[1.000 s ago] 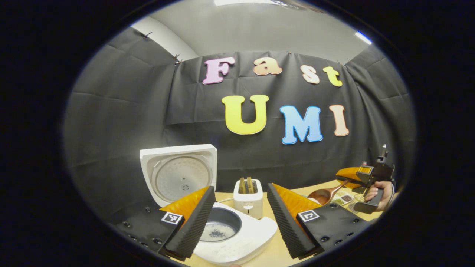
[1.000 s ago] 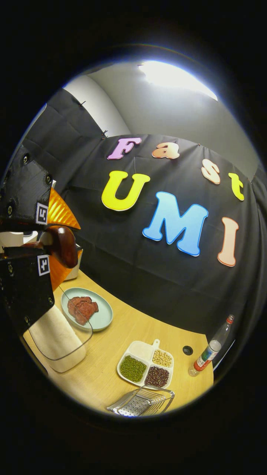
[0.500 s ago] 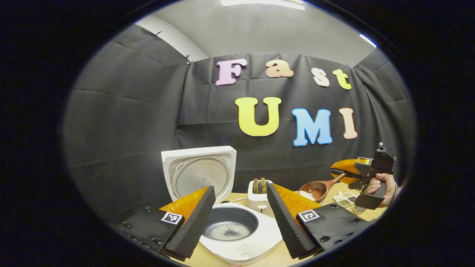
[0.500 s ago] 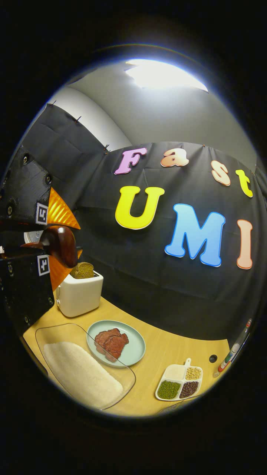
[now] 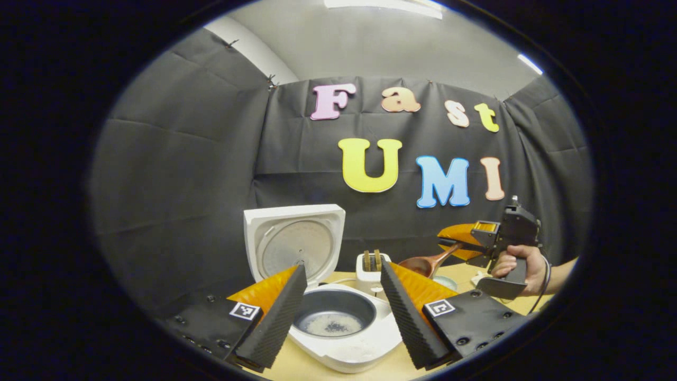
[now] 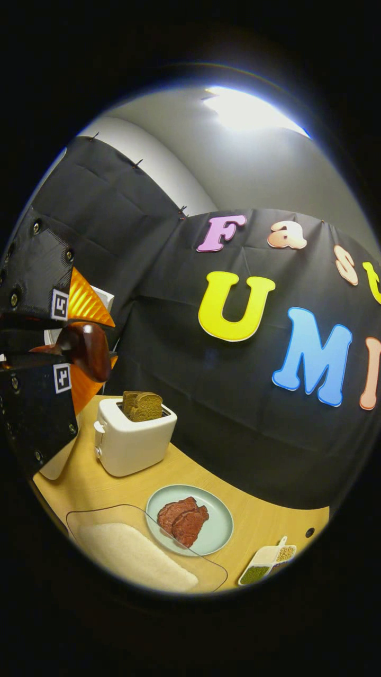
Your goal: Close the left gripper, press the button to open the rice cooker; take a wooden spoon from the chopstick holder with the right hand, scoop a spoonful of rice and pour it into the rice cooker, then put the wooden spoon back into the chopstick holder.
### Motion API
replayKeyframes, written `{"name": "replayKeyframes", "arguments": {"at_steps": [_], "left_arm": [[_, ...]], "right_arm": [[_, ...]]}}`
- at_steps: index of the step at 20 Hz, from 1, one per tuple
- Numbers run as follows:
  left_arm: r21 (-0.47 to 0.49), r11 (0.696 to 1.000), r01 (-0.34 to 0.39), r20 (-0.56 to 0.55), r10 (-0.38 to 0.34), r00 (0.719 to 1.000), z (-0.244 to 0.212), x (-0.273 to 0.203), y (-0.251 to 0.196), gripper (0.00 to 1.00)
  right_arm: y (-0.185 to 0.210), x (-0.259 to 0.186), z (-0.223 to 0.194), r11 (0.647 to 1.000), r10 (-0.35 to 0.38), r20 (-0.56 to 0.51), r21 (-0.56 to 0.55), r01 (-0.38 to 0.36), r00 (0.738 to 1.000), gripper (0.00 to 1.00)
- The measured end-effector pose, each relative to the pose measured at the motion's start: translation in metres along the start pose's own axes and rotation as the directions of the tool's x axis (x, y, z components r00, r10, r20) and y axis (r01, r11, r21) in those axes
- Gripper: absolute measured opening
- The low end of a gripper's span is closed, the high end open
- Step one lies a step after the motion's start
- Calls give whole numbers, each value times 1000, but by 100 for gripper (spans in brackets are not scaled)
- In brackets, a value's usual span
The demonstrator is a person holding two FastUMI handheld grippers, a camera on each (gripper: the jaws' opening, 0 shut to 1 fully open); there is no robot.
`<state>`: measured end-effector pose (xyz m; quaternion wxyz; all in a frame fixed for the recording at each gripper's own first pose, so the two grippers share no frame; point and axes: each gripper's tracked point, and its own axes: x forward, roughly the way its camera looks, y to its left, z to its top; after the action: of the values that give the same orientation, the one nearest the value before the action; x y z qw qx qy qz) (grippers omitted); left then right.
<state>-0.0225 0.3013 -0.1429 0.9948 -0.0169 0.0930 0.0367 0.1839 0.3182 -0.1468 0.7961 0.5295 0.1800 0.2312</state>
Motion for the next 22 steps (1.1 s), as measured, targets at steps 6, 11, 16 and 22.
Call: {"name": "replayKeyframes", "arguments": {"at_steps": [6,11,16,22], "left_arm": [[15,1000,24,-1,-24,1000,-8,-9,6,98],[25,1000,14,-13,-14,1000,-14,-19,17,97],[12,999,-32,-18,32,999,-22,-32,29,98],[-1,998,-66,-50,66,997,-39,-47,37,99]], "right_arm": [[14,41,-33,994,-1,-79,-110,-7,997,15],[10,73,-57,960,-55,-121,-278,20,991,15],[16,100,-90,885,-97,-195,-465,-4,976,15],[20,118,-136,733,-133,-246,-677,-72,960,16]]}}
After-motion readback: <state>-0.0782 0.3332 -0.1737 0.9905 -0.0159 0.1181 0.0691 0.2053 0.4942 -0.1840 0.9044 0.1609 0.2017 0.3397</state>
